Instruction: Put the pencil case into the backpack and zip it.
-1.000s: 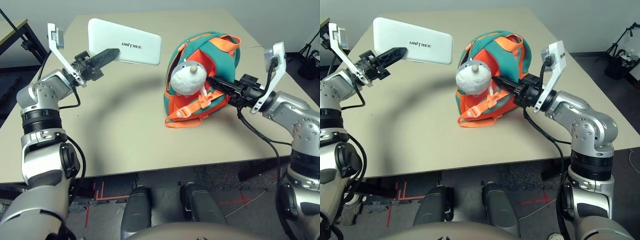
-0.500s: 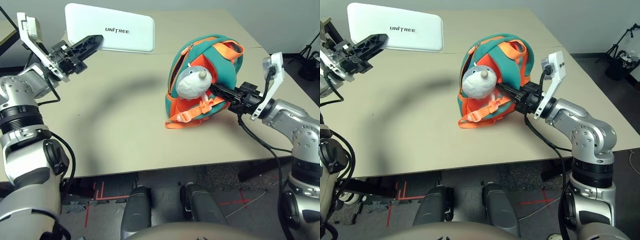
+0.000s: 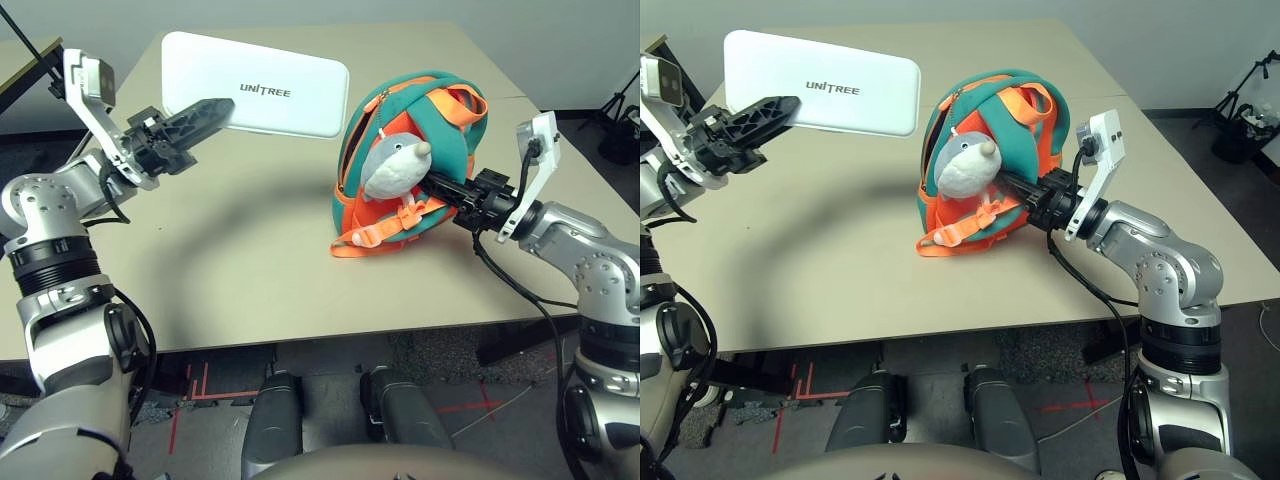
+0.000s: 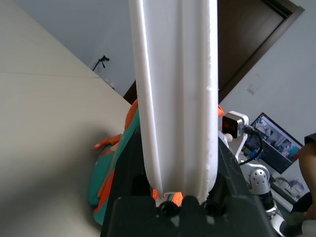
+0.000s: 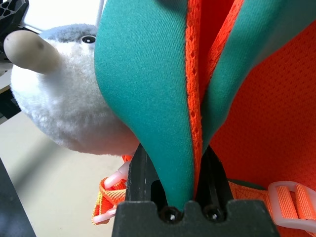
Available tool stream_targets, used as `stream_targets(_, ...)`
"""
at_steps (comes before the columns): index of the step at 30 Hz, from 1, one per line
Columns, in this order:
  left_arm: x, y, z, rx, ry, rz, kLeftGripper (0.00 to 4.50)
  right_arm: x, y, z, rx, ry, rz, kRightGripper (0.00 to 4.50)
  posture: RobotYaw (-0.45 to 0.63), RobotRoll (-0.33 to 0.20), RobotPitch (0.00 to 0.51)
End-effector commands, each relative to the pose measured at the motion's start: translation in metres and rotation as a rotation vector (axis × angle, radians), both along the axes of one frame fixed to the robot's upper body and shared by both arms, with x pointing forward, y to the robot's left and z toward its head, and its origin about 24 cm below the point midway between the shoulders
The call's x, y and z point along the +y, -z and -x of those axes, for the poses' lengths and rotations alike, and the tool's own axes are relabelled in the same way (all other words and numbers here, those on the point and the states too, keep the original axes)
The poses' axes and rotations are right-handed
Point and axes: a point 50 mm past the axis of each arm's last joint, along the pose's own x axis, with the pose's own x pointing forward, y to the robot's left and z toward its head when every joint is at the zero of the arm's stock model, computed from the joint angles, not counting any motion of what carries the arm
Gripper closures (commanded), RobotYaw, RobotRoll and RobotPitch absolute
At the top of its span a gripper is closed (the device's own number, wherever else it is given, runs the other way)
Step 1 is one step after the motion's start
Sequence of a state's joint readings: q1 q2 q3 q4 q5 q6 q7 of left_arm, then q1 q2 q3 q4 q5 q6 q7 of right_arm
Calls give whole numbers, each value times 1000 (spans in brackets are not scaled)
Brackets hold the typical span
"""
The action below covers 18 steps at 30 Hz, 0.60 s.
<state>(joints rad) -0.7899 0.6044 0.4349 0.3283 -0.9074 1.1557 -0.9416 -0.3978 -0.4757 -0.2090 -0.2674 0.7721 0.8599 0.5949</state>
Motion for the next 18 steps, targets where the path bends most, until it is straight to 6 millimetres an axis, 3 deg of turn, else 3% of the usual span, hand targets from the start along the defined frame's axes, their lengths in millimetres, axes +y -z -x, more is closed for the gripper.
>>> stream_targets(1, -10, 3, -2, -16, 22, -14, 3405, -2, 0, 2, -10, 3, 2, 4270, -120, 0, 55)
stream_targets(7, -23, 13, -8, -4, 32, -63, 3405, -5, 0, 5, -15, 16, 2, 4270, -139, 0, 58)
stream_targets(18, -21, 26, -1, 11, 46, -146, 3405, -5, -1, 6, -22, 25, 0, 4274, -140, 0, 66)
